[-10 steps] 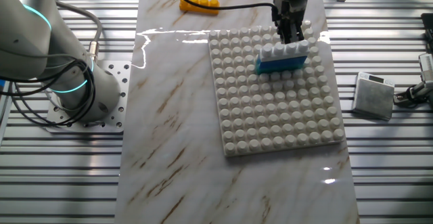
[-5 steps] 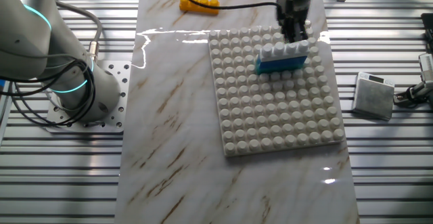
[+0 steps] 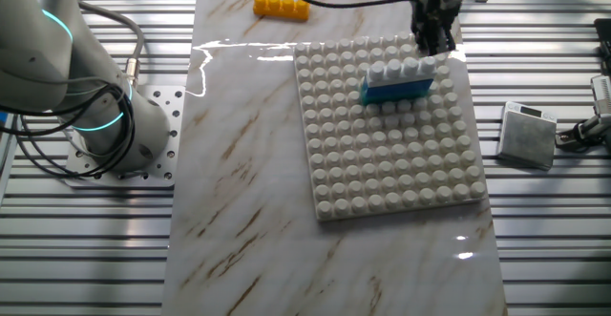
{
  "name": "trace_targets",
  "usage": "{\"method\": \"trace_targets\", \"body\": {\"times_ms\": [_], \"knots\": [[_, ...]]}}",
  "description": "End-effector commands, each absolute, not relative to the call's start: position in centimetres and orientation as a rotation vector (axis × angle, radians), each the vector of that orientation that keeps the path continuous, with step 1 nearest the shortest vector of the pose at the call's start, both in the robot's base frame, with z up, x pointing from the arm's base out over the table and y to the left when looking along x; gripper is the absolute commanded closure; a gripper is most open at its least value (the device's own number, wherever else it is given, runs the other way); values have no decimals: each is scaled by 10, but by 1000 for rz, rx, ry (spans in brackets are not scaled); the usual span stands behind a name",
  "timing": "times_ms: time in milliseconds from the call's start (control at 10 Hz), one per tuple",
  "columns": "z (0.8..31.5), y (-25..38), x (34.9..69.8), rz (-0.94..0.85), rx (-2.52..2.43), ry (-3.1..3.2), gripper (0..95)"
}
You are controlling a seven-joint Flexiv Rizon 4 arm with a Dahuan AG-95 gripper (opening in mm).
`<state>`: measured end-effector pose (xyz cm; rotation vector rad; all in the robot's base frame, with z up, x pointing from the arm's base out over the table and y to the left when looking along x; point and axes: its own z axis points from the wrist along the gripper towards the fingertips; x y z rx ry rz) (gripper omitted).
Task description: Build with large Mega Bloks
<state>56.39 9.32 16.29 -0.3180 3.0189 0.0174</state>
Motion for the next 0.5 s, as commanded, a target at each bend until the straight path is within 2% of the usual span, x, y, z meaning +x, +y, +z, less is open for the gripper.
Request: {"method": "trace_targets", "body": {"times_ms": [100, 500], "knots": [[164, 96, 570, 23, -323, 3031, 950], [164, 96, 570, 22, -323, 3034, 950]]}}
